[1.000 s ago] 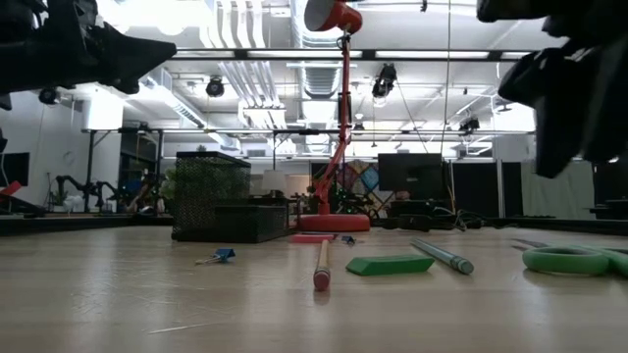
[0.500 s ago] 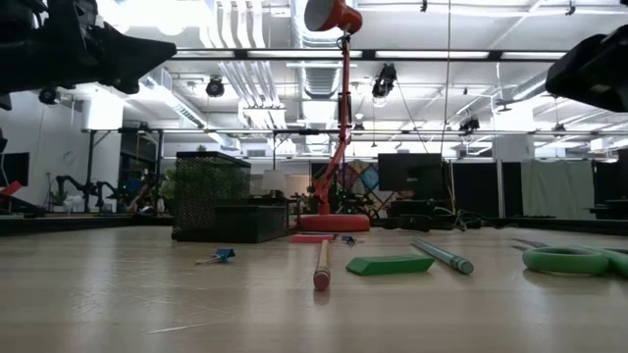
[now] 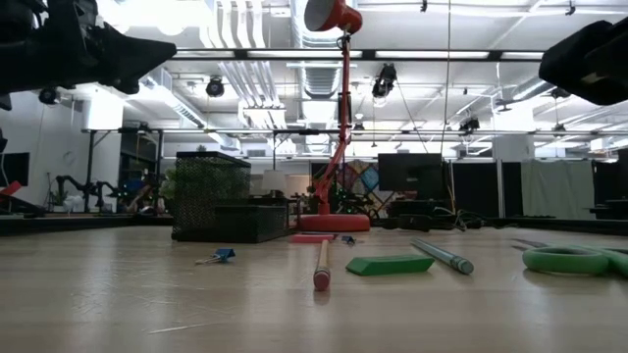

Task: Pick and place office supplies into organizer
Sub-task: Put the green scissors in the black desk organizer

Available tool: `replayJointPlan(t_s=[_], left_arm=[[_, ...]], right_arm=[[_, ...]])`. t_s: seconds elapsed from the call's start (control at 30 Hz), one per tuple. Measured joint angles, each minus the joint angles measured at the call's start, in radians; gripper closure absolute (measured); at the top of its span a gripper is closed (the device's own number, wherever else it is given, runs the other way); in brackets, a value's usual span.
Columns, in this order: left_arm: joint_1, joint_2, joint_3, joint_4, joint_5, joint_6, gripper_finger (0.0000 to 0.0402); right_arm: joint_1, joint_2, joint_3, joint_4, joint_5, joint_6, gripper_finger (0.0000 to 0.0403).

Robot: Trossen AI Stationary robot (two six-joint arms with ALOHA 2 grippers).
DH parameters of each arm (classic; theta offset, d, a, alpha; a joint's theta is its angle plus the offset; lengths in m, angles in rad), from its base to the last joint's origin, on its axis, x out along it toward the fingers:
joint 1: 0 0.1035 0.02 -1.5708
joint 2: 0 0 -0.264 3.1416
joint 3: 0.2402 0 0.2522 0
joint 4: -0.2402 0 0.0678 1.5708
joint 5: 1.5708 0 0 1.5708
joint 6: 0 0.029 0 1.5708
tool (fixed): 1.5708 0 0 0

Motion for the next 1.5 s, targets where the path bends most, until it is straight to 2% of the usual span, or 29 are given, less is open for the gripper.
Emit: replayJointPlan(t_s=[0.8,1.03,1.23,1.5], left_arm=[[0.0,0.006,0.0,-0.001,0.0,0.0,0.0402],[0.0,0.006,0.0,-0.001,0.0,0.0,0.0402],[0.0,0.006,0.0,-0.001,0.0,0.0,0.0402],[0.0,0.008,0.0,0.0,0.0,0.0,0.0402]], right_arm=[[0.0,0.0,-0.08,0.005,0.053,-0.033,0.0197],[-0.002,0.0,-0.111,0.107,0.059,-0.087,0.0197],[-0.002,0.001,-0.116,0.118,0.061,-0.112,0.0197],[-0.002,0.067,-0.112,0.126,0.058,-0.142,0.0197]])
